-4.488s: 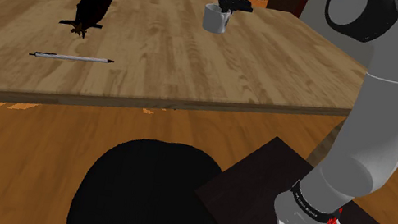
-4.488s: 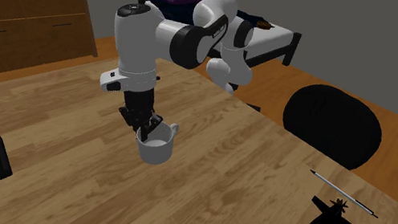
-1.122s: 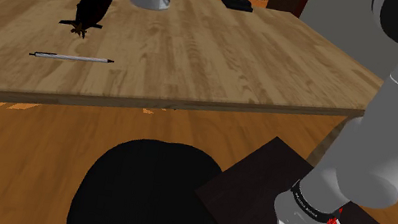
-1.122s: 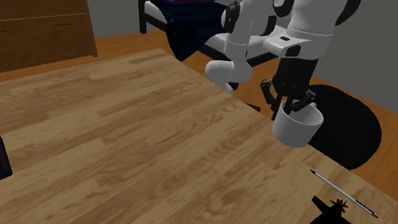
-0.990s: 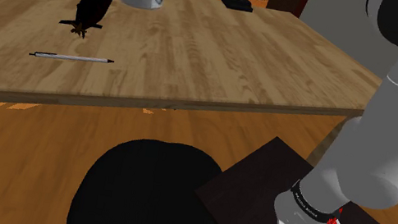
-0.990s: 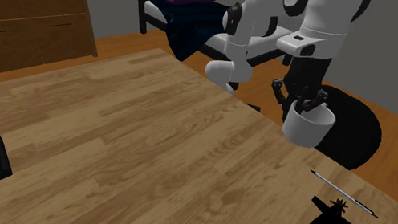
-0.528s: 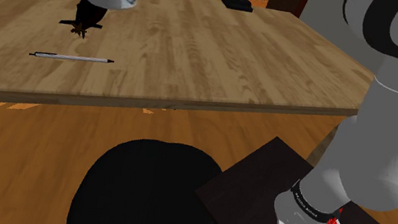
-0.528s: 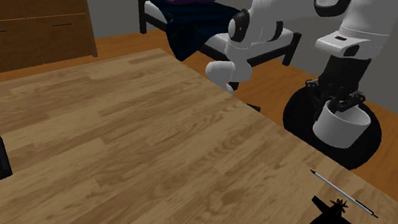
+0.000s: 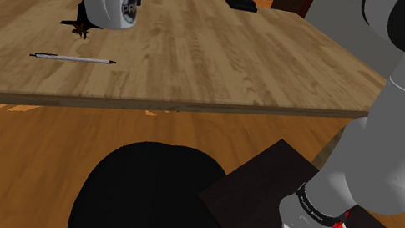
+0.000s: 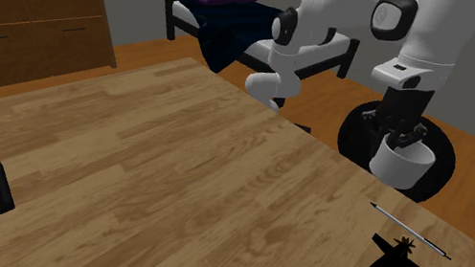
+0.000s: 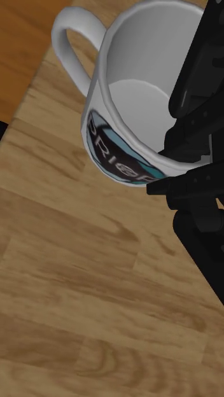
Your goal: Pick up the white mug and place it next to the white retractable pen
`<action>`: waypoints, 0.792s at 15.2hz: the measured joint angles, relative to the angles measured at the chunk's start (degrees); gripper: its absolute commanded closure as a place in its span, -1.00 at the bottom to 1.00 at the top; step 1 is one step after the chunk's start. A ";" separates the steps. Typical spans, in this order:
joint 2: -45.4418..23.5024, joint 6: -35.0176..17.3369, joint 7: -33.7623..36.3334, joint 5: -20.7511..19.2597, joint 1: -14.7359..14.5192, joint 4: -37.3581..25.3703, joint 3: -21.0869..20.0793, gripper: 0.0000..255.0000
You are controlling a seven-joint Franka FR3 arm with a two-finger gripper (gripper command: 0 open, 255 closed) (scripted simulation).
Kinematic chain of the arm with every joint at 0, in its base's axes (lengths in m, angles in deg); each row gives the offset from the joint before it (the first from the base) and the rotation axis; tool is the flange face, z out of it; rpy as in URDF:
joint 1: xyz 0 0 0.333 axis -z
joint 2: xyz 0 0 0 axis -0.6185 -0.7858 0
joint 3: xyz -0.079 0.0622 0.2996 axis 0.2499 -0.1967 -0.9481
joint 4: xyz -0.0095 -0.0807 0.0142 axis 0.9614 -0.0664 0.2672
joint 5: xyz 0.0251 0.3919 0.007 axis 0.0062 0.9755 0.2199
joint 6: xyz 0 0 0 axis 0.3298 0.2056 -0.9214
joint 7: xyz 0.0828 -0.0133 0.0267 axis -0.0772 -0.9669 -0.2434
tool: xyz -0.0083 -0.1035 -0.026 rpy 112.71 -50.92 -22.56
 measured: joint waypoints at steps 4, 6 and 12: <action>2.09 -4.10 -0.19 0.29 0.30 6.17 0.11 1.00; 2.66 -5.94 -0.22 0.36 0.36 8.58 0.13 1.00; 4.37 -10.98 -0.23 0.56 0.50 15.30 0.17 1.00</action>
